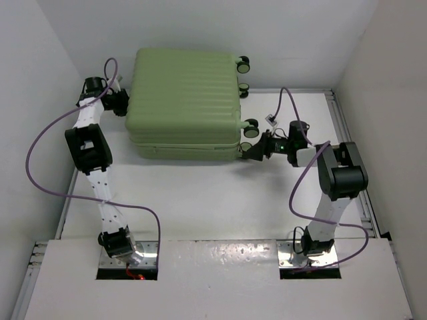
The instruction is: Pack the luggage
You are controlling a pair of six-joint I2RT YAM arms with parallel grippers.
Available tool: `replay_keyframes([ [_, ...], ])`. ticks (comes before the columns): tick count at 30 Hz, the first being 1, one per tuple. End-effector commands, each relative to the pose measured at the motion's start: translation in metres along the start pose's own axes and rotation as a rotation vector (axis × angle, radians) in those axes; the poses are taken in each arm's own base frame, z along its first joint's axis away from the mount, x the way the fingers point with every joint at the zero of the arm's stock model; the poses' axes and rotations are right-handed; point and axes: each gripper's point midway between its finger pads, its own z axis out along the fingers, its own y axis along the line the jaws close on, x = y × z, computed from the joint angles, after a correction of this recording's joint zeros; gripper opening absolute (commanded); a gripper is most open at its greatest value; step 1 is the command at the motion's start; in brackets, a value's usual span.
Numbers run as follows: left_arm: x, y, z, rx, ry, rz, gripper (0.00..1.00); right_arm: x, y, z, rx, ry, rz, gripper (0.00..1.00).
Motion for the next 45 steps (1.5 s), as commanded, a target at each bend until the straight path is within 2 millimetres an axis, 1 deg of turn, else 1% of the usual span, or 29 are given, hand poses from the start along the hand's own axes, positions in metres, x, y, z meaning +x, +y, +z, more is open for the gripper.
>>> replay_keyframes([
  [1, 0.019, 0.055, 0.009, -0.102, 0.010, 0.010, 0.00, -0.031, 0.010, 0.011, -0.073, -0.050, -0.150, 0.73],
  [4, 0.019, 0.055, 0.009, -0.102, 0.010, 0.010, 0.00, -0.035, 0.008, 0.013, -0.086, -0.054, -0.153, 0.72],
  [5, 0.023, 0.056, 0.010, -0.102, 0.017, 0.005, 0.00, -0.034, 0.009, 0.016, -0.097, -0.050, -0.154, 0.72],
  [7, 0.023, 0.056, 0.010, -0.102, 0.017, 0.005, 0.00, -0.037, 0.013, 0.019, -0.119, -0.050, -0.176, 0.71],
  [9, 0.023, 0.056, 0.010, -0.102, 0.017, 0.005, 0.00, -0.036, 0.014, 0.022, -0.138, -0.043, -0.177, 0.69],
  [10, 0.023, 0.056, 0.010, -0.102, 0.017, 0.005, 0.00, -0.035, 0.017, 0.026, -0.151, -0.035, -0.180, 0.66],
  [15, 0.023, 0.056, 0.010, -0.102, 0.017, 0.005, 0.00, -0.030, 0.016, 0.034, -0.177, -0.020, -0.195, 0.56],
  [16, 0.023, 0.056, 0.010, -0.102, 0.017, 0.005, 0.00, -0.030, 0.016, 0.035, -0.182, -0.018, -0.197, 0.52],
  [20, 0.023, 0.056, 0.010, -0.102, 0.017, -0.005, 0.00, -0.033, 0.013, 0.037, -0.185, -0.018, -0.206, 0.45],
  [21, 0.022, 0.060, 0.007, -0.107, 0.012, -0.010, 0.00, -0.032, 0.013, 0.037, -0.184, -0.019, -0.206, 0.42],
  [22, 0.022, 0.060, 0.007, -0.107, 0.012, -0.010, 0.00, -0.033, 0.015, 0.040, -0.192, -0.016, -0.212, 0.32],
  [23, 0.022, 0.060, 0.007, -0.107, 0.012, -0.010, 0.00, -0.033, 0.012, 0.039, -0.187, -0.019, -0.212, 0.21],
  [24, 0.026, 0.061, 0.008, -0.107, 0.021, -0.017, 0.00, -0.036, 0.012, 0.039, -0.184, -0.028, -0.221, 0.15],
  [25, 0.026, 0.061, 0.008, -0.107, 0.021, -0.017, 0.00, -0.035, 0.015, 0.041, -0.191, -0.025, -0.218, 0.11],
  [26, 0.029, 0.066, 0.006, -0.113, 0.023, -0.028, 0.00, -0.035, 0.015, 0.042, -0.193, -0.026, -0.223, 0.04],
  [27, 0.029, 0.066, 0.006, -0.113, 0.023, -0.029, 0.00, -0.038, 0.014, 0.042, -0.185, -0.032, -0.225, 0.00],
  [28, 0.032, 0.072, 0.003, -0.119, 0.025, -0.052, 0.00, -0.035, 0.014, 0.043, -0.184, -0.028, -0.215, 0.00],
  [30, 0.032, 0.072, 0.003, -0.119, 0.025, -0.052, 0.00, -0.034, 0.012, 0.044, -0.174, -0.027, -0.205, 0.00],
  [32, 0.034, 0.084, -0.002, -0.131, 0.021, -0.071, 0.00, -0.038, 0.003, 0.044, -0.125, -0.048, -0.197, 0.00],
  [33, 0.034, 0.086, -0.002, -0.142, 0.021, -0.071, 0.00, -0.040, -0.002, 0.043, -0.102, -0.057, -0.187, 0.00],
  [34, 0.033, 0.090, -0.005, -0.147, 0.016, -0.077, 0.00, -0.044, -0.011, 0.044, -0.053, -0.075, -0.173, 0.00],
  [36, 0.033, 0.094, -0.008, -0.153, 0.012, -0.083, 0.00, -0.052, -0.021, 0.040, -0.004, -0.100, -0.160, 0.00],
  [37, 0.036, 0.095, -0.007, -0.153, 0.019, -0.089, 0.00, -0.056, -0.031, 0.038, 0.045, -0.120, -0.146, 0.00],
  [39, 0.036, 0.095, -0.007, -0.153, 0.019, -0.089, 0.00, -0.063, -0.038, 0.036, 0.092, -0.142, -0.134, 0.00],
  [40, 0.036, 0.095, -0.007, -0.153, 0.019, -0.089, 0.00, -0.069, -0.044, 0.031, 0.123, -0.165, -0.133, 0.00],
  [41, 0.040, 0.097, -0.005, -0.153, 0.026, -0.095, 0.00, -0.073, -0.045, 0.029, 0.136, -0.175, -0.135, 0.00],
  [42, 0.040, 0.097, -0.005, -0.153, 0.026, -0.095, 0.00, -0.076, -0.054, 0.023, 0.176, -0.195, -0.127, 0.00],
  [43, 0.040, 0.099, -0.005, -0.162, 0.026, -0.094, 0.00, -0.080, -0.053, 0.021, 0.185, -0.205, -0.133, 0.00],
  [45, 0.040, 0.099, -0.005, -0.162, 0.026, -0.094, 0.00, -0.085, -0.061, 0.016, 0.230, -0.228, -0.130, 0.00],
])
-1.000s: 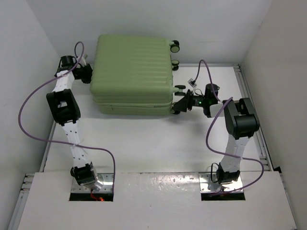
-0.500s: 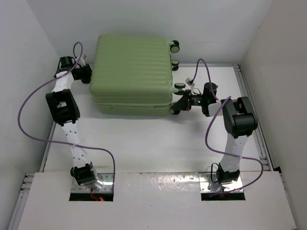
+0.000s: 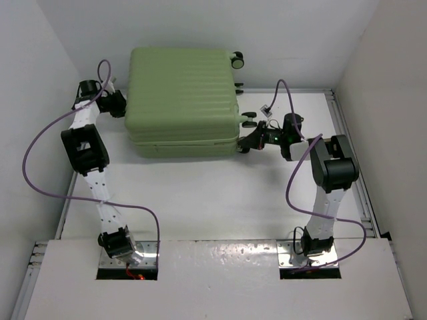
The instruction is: Pack the luggage
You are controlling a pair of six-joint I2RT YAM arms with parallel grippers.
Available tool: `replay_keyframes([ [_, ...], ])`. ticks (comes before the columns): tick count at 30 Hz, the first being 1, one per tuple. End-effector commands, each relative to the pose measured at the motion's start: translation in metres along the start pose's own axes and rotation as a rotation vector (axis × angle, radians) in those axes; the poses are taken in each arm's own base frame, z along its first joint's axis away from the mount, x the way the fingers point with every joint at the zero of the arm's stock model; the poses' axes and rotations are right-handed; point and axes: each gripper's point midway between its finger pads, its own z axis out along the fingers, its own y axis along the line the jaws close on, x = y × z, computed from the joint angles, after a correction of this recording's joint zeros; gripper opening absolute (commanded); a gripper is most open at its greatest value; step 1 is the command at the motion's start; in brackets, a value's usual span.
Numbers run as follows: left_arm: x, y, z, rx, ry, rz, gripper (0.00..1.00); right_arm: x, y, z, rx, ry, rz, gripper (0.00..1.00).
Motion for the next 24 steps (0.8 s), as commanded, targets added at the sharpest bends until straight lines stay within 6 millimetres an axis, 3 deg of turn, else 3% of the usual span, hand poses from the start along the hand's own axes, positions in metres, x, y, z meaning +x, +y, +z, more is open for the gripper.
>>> replay_keyframes([
  [1, 0.038, 0.089, -0.004, -0.206, 0.057, -0.039, 0.00, -0.052, -0.055, -0.015, 0.306, -0.174, -0.089, 0.00],
  [9, 0.043, 0.100, 0.000, -0.249, 0.065, -0.056, 0.00, -0.079, -0.098, -0.044, 0.541, -0.251, -0.154, 0.00],
  [14, 0.045, 0.110, 0.005, -0.269, 0.065, -0.055, 0.00, -0.099, -0.121, -0.048, 0.617, -0.285, -0.181, 0.00],
  [15, 0.041, 0.110, 0.005, -0.268, 0.058, -0.050, 0.00, -0.097, -0.134, -0.052, 0.668, -0.296, -0.163, 0.00],
  [19, 0.046, 0.116, 0.007, -0.289, 0.065, -0.065, 0.00, -0.112, -0.155, -0.061, 0.770, -0.320, -0.180, 0.00],
  [24, 0.050, 0.120, 0.011, -0.289, 0.072, -0.070, 0.00, -0.122, -0.168, -0.057, 0.773, -0.322, -0.200, 0.00],
])
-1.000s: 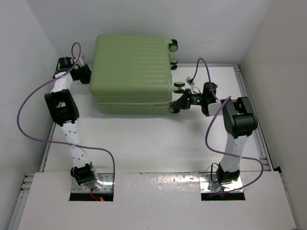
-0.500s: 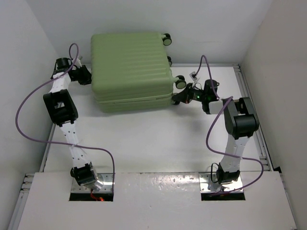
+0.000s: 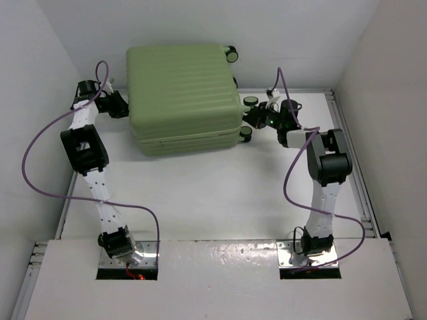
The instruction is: Pack the luggage
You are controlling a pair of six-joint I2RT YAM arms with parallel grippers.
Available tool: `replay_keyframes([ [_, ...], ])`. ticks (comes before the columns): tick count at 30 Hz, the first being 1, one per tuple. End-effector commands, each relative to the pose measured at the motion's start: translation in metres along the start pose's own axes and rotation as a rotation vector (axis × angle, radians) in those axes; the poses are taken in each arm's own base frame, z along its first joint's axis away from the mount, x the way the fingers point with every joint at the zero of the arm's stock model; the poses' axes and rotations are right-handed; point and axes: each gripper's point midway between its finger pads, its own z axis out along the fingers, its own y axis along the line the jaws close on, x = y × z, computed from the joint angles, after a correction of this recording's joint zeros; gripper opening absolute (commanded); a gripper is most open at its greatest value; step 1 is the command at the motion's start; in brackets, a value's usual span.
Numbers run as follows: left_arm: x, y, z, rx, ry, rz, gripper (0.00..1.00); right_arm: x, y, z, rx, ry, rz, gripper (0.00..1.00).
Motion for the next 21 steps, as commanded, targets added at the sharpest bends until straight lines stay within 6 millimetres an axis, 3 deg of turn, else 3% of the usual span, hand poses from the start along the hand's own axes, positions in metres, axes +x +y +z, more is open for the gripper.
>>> replay_keyframes([
  [1, 0.042, 0.111, 0.018, -0.269, 0.054, -0.007, 0.00, -0.035, -0.091, -0.009, 0.317, -0.119, -0.064, 0.00],
  [5, 0.042, 0.112, 0.020, -0.269, 0.054, -0.007, 0.00, -0.040, -0.098, 0.010, 0.311, -0.123, -0.054, 0.00],
  [7, 0.042, 0.112, 0.020, -0.269, 0.054, -0.007, 0.00, -0.053, -0.103, 0.026, 0.308, -0.152, -0.070, 0.00],
  [8, 0.042, 0.112, 0.020, -0.269, 0.054, -0.007, 0.00, -0.041, -0.111, 0.028, 0.327, -0.136, -0.048, 0.00],
  [9, 0.042, 0.111, 0.021, -0.260, 0.054, -0.008, 0.00, -0.069, -0.108, 0.036, 0.312, -0.186, -0.076, 0.00],
  [10, 0.042, 0.111, 0.021, -0.260, 0.054, -0.008, 0.00, -0.070, -0.108, 0.041, 0.313, -0.190, -0.075, 0.00],
  [11, 0.042, 0.111, 0.021, -0.260, 0.054, -0.008, 0.00, -0.057, -0.117, 0.046, 0.326, -0.174, -0.049, 0.00],
  [12, 0.046, 0.112, 0.021, -0.260, 0.061, -0.013, 0.00, -0.074, -0.113, 0.054, 0.312, -0.206, -0.070, 0.00],
  [13, 0.046, 0.112, 0.021, -0.260, 0.061, -0.013, 0.00, -0.060, -0.118, 0.062, 0.317, -0.185, -0.052, 0.00],
  [16, 0.047, 0.106, 0.025, -0.245, 0.067, -0.007, 0.00, -0.067, -0.116, 0.078, 0.312, -0.207, -0.036, 0.00],
  [18, 0.046, 0.098, 0.028, -0.229, 0.064, -0.005, 0.00, -0.056, -0.121, 0.093, 0.326, -0.186, -0.004, 0.00],
  [19, 0.046, 0.097, 0.028, -0.220, 0.064, -0.006, 0.00, -0.068, -0.122, 0.097, 0.334, -0.215, -0.009, 0.00],
  [21, 0.038, 0.084, 0.028, -0.202, 0.049, 0.019, 0.02, -0.059, -0.125, 0.108, 0.345, -0.193, 0.007, 0.00],
])
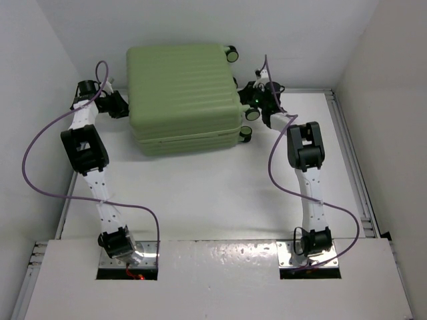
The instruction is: Pack the luggage
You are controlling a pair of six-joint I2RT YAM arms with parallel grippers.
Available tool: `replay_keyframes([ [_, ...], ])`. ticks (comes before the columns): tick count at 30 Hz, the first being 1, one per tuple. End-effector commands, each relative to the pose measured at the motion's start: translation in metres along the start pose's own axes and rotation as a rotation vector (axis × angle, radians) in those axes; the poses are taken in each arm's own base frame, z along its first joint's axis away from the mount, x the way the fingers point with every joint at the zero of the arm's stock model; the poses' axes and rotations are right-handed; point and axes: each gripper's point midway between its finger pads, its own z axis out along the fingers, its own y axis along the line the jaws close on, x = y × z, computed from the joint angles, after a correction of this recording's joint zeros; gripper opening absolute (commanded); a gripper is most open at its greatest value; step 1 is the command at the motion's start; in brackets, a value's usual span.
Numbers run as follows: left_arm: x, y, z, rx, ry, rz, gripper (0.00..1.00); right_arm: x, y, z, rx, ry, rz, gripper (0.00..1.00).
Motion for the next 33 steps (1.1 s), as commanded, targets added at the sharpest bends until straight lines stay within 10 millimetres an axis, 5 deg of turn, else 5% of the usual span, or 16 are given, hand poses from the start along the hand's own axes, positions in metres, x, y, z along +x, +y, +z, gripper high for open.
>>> replay_keyframes([
  [1, 0.039, 0.080, 0.030, -0.196, 0.051, 0.031, 0.11, -0.005, -0.066, 0.004, 0.285, -0.057, 0.028, 0.00],
  [4, 0.028, 0.067, 0.028, -0.187, 0.027, 0.051, 0.28, -0.004, -0.059, -0.003, 0.286, -0.044, 0.014, 0.05],
  [9, 0.002, 0.034, 0.015, -0.136, -0.055, 0.053, 0.61, -0.014, -0.044, -0.033, 0.249, -0.001, -0.003, 0.36],
  [11, -0.012, 0.017, 0.006, -0.104, -0.108, 0.072, 0.76, -0.025, -0.036, -0.043, 0.227, -0.001, -0.016, 0.47],
  [12, -0.030, 0.000, -0.009, -0.095, -0.158, 0.103, 0.79, -0.046, -0.023, -0.050, 0.210, -0.023, -0.037, 0.49],
  [13, -0.034, -0.011, -0.011, -0.084, -0.178, 0.131, 0.81, -0.025, -0.018, -0.058, 0.183, 0.018, -0.030, 0.49],
  [14, -0.040, -0.018, -0.017, -0.080, -0.194, 0.132, 0.86, -0.025, -0.014, -0.062, 0.170, 0.018, -0.031, 0.51],
  [15, -0.046, -0.025, -0.024, -0.077, -0.208, 0.144, 0.86, -0.016, -0.011, -0.069, 0.163, 0.033, -0.023, 0.53],
  [18, -0.055, -0.054, -0.045, -0.061, -0.243, 0.157, 0.89, -0.037, 0.033, -0.086, 0.013, -0.011, -0.027, 0.56],
  [25, -0.065, -0.061, -0.097, -0.113, -0.367, 0.119, 0.90, -0.063, 0.085, -0.087, -0.162, -0.061, -0.041, 0.58],
  [33, -0.063, -0.067, -0.128, -0.161, -0.357, 0.159, 0.90, -0.047, 0.172, -0.119, -0.523, 0.085, -0.120, 0.50],
])
